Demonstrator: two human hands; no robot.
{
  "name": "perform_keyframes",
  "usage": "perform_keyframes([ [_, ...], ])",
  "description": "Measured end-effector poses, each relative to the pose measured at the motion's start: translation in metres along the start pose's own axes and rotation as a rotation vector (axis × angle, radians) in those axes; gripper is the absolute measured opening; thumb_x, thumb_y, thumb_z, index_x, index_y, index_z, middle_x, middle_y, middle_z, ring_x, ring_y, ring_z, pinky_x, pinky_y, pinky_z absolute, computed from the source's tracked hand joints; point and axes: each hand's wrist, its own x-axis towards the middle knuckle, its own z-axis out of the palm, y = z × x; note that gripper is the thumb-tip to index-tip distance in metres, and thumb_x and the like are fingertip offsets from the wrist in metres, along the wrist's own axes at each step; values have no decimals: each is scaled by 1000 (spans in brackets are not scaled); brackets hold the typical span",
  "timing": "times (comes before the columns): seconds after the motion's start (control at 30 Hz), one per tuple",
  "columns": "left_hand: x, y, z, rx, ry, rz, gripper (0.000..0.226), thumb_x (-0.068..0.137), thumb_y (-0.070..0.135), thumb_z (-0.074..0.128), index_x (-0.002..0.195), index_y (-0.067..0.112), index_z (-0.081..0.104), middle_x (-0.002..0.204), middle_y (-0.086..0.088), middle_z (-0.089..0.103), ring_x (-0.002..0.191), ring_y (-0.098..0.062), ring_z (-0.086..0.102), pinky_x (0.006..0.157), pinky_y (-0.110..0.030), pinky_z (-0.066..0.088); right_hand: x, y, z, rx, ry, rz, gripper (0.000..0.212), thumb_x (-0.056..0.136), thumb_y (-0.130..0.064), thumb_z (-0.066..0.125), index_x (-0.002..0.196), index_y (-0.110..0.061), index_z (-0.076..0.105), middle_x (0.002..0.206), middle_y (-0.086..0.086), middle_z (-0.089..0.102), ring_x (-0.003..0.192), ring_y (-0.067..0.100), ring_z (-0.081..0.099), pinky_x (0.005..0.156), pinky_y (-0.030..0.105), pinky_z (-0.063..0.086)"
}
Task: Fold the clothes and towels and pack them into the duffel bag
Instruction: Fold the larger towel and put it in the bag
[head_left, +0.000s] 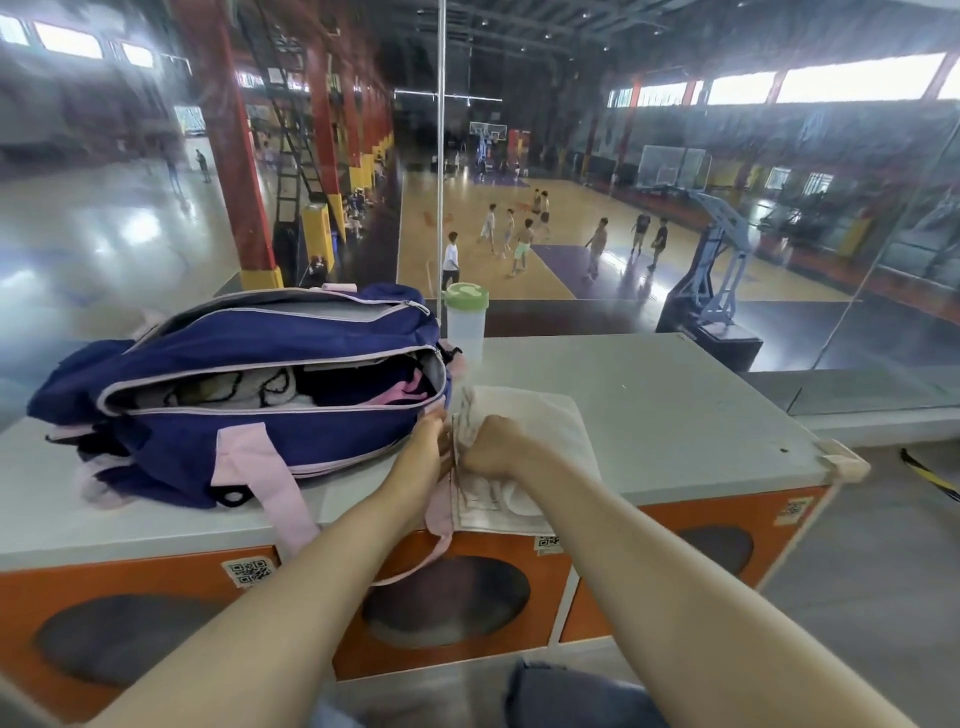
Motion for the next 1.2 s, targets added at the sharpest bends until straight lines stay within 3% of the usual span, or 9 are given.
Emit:
perform_keyframes([
  [0.1, 3, -3, -8, 44, -10, -32, 25, 104, 22, 33, 102, 23, 57, 91, 7, 62, 86, -5, 58, 77, -21, 47, 0, 5, 3, 329, 0, 35, 43, 86, -38, 58, 106, -1, 65, 96, 18, 66, 82, 28, 64, 66, 29, 47],
  [0.17, 0, -3, -12, 116, -28, -31, 32, 96, 21, 39, 125, 21, 55, 119, -2, 64, 107, -13, 60, 99, -32, 46, -5, 11, -3, 596, -84, 79, 44, 89, -44, 54, 96, -2, 65, 78, 12, 61, 62, 21, 56, 58, 28, 45],
  [0.3, -3, -5, -17, 294, -40, 40, 53, 92, 29, 43, 144, 35, 39, 149, 8, 39, 135, -11, 39, 116, -38, 29, -4, 35, -11, 700, 122, 19, 25, 88, -34, 51, 88, -21, 72, 86, -1, 69, 71, 19, 61, 69, 29, 50],
  [0.43, -12, 3, -7, 366, -73, 83, 39, 102, 23, 44, 141, 22, 49, 137, 12, 46, 127, -3, 39, 106, -22, 29, -5, 65, -16, 521, 490, 107, 31, 88, -18, 51, 118, -25, 59, 118, 1, 60, 109, 25, 56, 89, 32, 47],
  [0.6, -10, -1, -8, 523, -111, -20, 37, 95, 17, 51, 131, 19, 59, 139, 4, 53, 133, -12, 43, 107, -22, 30, -4, 84, 0, 415, 314, 195, 56, 92, -38, 51, 144, -30, 32, 145, 8, 37, 129, 34, 41, 104, 44, 38],
  [0.8, -12, 1, -12, 1023, -185, -54, 59, 83, 27, 38, 140, 42, 38, 149, -6, 41, 136, -25, 35, 109, -36, 35, 1, 91, 2, 397, 312, 250, 45, 99, -31, 29, 144, -30, 34, 143, 10, 41, 126, 37, 44, 103, 43, 37],
  [0.93, -15, 4, -11, 1095, -210, -48, 64, 82, 19, 39, 143, 37, 35, 149, -6, 42, 135, -25, 39, 112, -38, 33, -4, 92, -2, 643, 275, 425, 62, 91, -27, 49, 144, -14, 20, 119, 13, 52, 103, 35, 54, 82, 42, 48],
  [1.03, -17, 4, -11, 1076, -206, -61, 66, 77, 17, 42, 140, 38, 37, 142, -8, 46, 123, -26, 49, 105, -36, 40, -4, 98, -8, 815, 235, 500, 76, 78, -32, 72, 137, -2, 35, 118, 15, 55, 105, 33, 57, 91, 45, 52],
  [1.2, -14, 5, -15, 952, -193, -67, 65, 75, 8, 49, 133, 37, 42, 124, 0, 53, 97, -19, 61, 86, -34, 53, -5, 103, -9, 979, 261, 401, 55, 70, -28, 78, 116, -11, 54, 107, 10, 63, 95, 30, 63, 88, 47, 55],
])
